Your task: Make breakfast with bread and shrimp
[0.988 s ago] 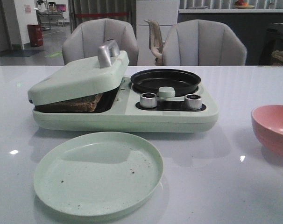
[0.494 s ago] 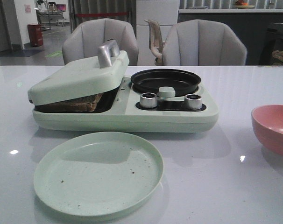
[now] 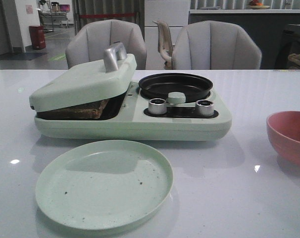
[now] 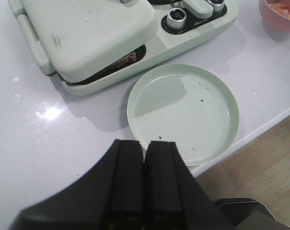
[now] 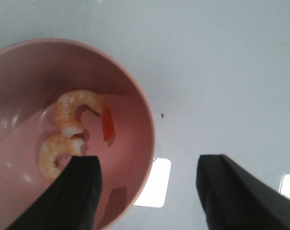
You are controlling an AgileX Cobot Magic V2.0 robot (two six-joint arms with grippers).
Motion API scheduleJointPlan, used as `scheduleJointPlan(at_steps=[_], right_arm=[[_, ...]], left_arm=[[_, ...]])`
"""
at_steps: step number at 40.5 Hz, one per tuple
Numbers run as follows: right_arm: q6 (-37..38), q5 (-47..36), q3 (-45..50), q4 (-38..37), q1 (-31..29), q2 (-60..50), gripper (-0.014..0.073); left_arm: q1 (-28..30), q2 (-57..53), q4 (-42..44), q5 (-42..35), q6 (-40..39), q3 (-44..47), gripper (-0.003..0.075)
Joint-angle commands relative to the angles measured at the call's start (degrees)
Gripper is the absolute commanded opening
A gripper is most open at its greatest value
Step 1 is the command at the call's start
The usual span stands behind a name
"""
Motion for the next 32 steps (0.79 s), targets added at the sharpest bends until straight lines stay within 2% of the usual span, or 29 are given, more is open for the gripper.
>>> scheduleJointPlan(at_steps=[1, 16, 32], right_arm=[[-0.76, -2.48, -3.33, -2.08, -0.36, 1.29, 0.0536], [-0.76, -3.57, -6.00, -2.08, -0.36, 9.74, 0.0513], [-0.76, -3.18, -6.00, -2.08, -0.36, 10.39, 0.0156]], left_arm=[[-0.36, -0.34, -1.37, -3.32, -0.59, -1.48, 0.0101], [-0.36, -0.34, -1.37, -3.32, -0.59, -1.48, 0.0101], [-0.36, -0.34, -1.37, -3.32, -0.59, -1.48, 0.0101]])
